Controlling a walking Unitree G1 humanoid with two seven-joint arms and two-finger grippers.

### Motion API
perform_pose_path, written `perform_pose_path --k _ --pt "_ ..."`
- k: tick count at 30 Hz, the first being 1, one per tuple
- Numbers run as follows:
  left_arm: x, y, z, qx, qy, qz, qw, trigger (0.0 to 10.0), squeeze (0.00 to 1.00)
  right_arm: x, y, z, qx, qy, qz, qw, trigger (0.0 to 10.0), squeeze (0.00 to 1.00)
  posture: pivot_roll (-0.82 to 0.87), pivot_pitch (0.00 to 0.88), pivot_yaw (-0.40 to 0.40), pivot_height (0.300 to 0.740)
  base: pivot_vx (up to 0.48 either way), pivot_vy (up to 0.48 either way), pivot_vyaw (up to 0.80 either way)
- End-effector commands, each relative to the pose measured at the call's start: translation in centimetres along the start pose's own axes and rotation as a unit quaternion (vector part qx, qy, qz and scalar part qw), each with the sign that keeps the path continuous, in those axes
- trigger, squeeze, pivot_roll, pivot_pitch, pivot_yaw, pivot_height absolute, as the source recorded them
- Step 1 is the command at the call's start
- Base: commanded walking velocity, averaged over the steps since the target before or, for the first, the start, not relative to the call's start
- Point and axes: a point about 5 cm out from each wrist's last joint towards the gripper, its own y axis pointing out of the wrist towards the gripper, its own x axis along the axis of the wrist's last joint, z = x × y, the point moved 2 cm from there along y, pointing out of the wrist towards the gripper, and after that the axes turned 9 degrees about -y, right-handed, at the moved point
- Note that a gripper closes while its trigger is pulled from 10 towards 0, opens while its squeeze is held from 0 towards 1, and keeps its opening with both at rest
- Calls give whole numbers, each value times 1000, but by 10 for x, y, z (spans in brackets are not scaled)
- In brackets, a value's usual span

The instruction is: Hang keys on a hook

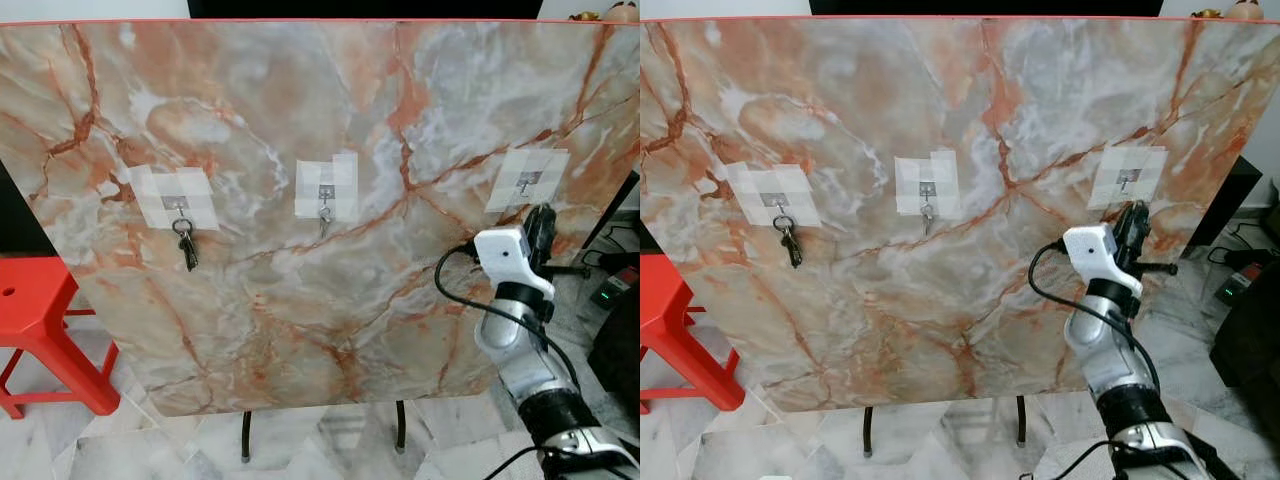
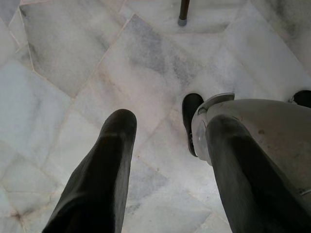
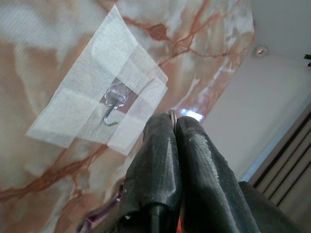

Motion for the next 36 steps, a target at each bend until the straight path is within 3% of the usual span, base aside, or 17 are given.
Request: perform_pose_path --k 1,16,30,36 --pt "-3 0 0 -3 5 9 1000 10000 0 2 8 -1 3 -14 -5 1000 10000 0 24 0 -29 740 0 0 0" --pt "-1 0 1 -1 8 7 1000 10000 0 -1 30 -1 37 -47 -1 998 10000 0 27 0 -21 740 0 0 0" --pt "1 0 3 1 9 3 1000 10000 0 9 29 16 104 -52 -24 993 10000 0 42 0 -13 740 0 0 0" --pt "1 0 4 0 10 2 1000 10000 0 10 34 12 94 -54 -22 994 10000 0 40 0 -10 740 0 0 0"
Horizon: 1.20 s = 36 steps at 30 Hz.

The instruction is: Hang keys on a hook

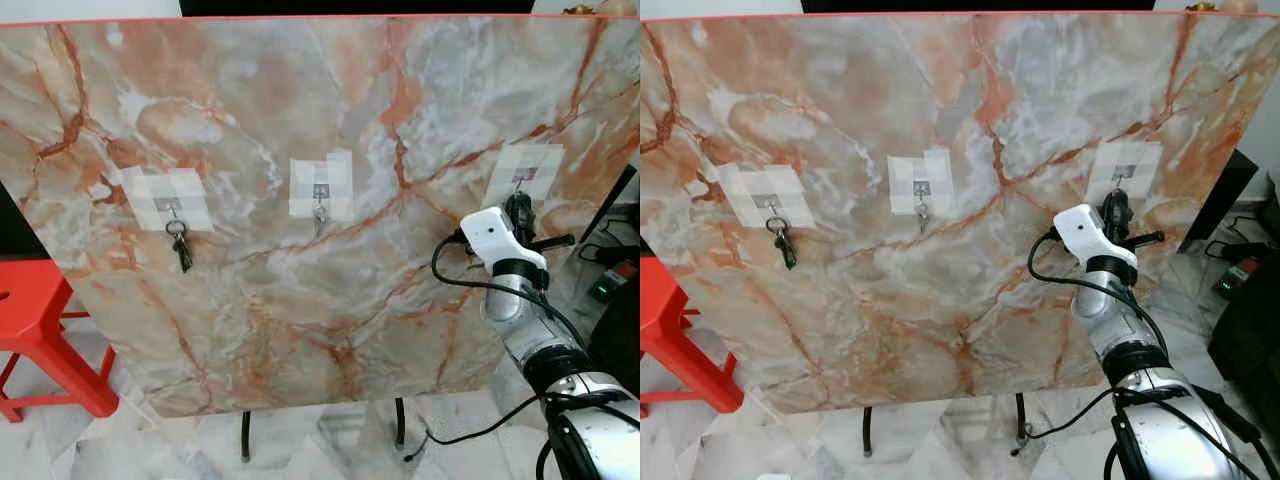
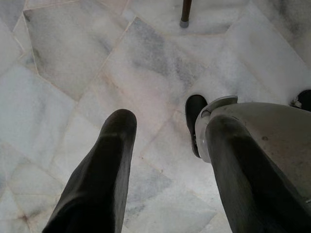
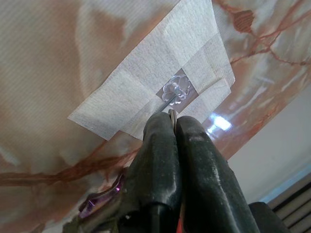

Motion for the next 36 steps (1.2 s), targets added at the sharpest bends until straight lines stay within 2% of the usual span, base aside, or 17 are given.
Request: perform_pose_path --k 1,12,23,36 --pt "-2 0 1 -2 8 6 1000 10000 0 7 8 -8 -11 0 -8 1000 10000 0 39 0 -10 740 0 0 0" --pt "-2 0 1 -3 10 6 1000 10000 0 10 13 -19 -56 2 -9 998 10000 0 46 0 -8 740 0 0 0" --pt "-2 -1 1 0 2 1 1000 10000 0 10 18 -17 -27 2 5 1000 10000 0 72 0 -19 740 0 0 0" --pt "-1 0 1 0 6 -1 1000 10000 0 6 25 -24 -17 -5 19 1000 10000 0 75 0 -18 740 0 0 0"
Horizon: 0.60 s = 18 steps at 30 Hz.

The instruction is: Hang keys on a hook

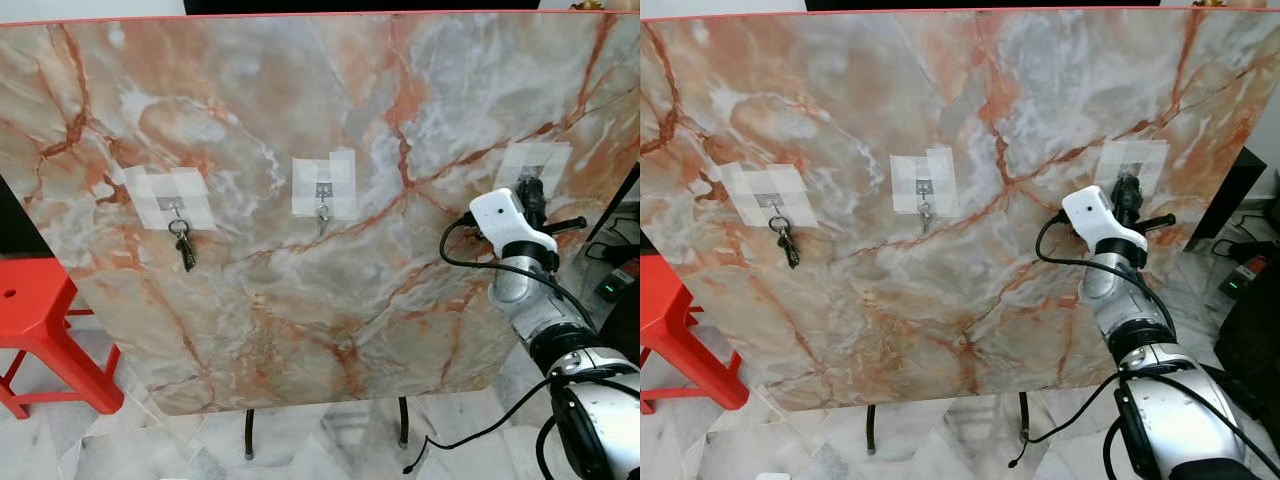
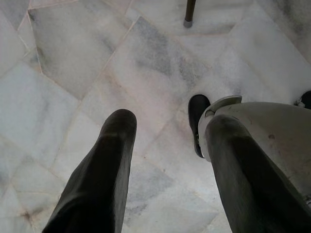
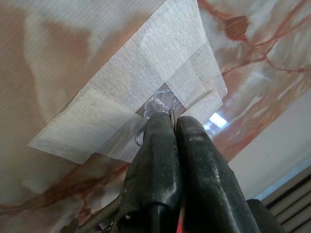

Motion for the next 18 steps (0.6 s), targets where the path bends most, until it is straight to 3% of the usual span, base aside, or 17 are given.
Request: perform_pose_path --k 1,18 --pt "-2 -1 1 0 5 2 1000 10000 0 3 7 -7 -4 2 3 1000 10000 0 75 0 -18 740 0 0 0" --pt "-3 -1 2 1 4 1 1000 10000 0 4 9 -3 49 -3 -4 999 10000 0 74 0 -14 740 0 0 0"
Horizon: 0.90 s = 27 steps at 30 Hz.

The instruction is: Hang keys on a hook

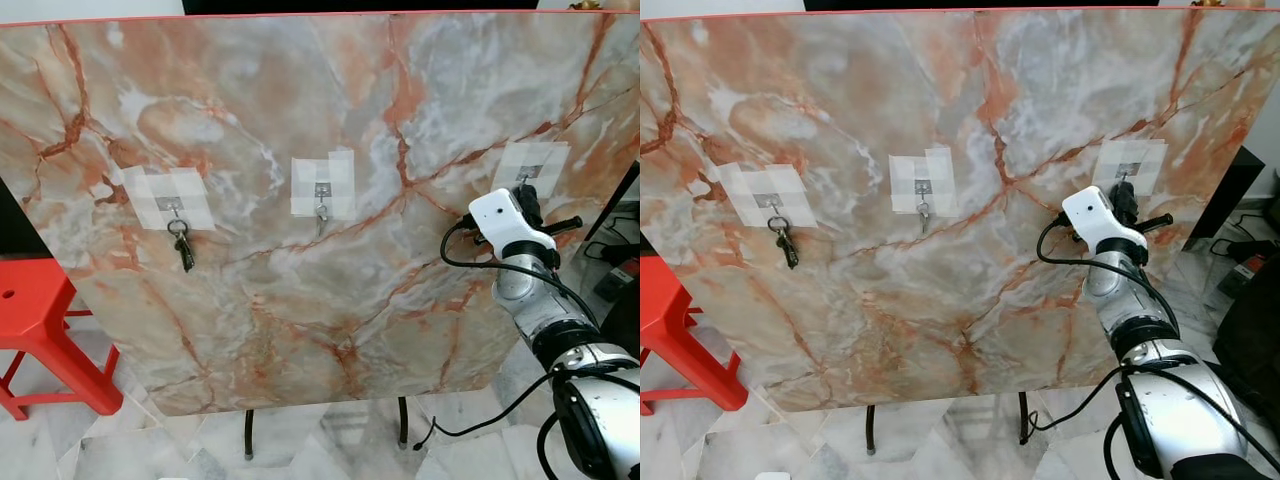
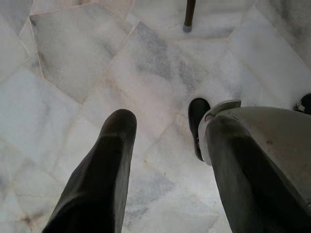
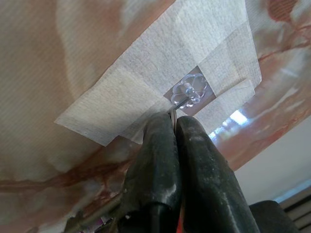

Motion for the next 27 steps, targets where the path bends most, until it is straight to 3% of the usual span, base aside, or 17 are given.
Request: perform_pose_path --k 1,13,14,18,27 --pt "-4 -1 2 2 4 9 1000 10000 0 6 6 -8 -4 0 -9 1000 10000 0 74 0 -13 740 0 0 0" --pt "-4 -1 3 4 3 8 1000 10000 0 10 4 -5 -1 12 -23 1000 10000 0 75 0 -11 740 0 0 0" --pt "-4 -1 3 4 3 8 1000 10000 0 12 3 -5 -4 16 -31 999 10000 953 74 0 -11 740 0 0 0" --pt "-4 -1 3 3 2 8 1000 10000 0 15 2 -5 -9 22 -43 999 10000 1000 75 0 -11 740 0 0 0" --pt "-3 -1 3 4 -1 8 1000 10000 0 17 -2 3 3 49 -45 998 10000 1000 74 0 -9 740 0 0 0"
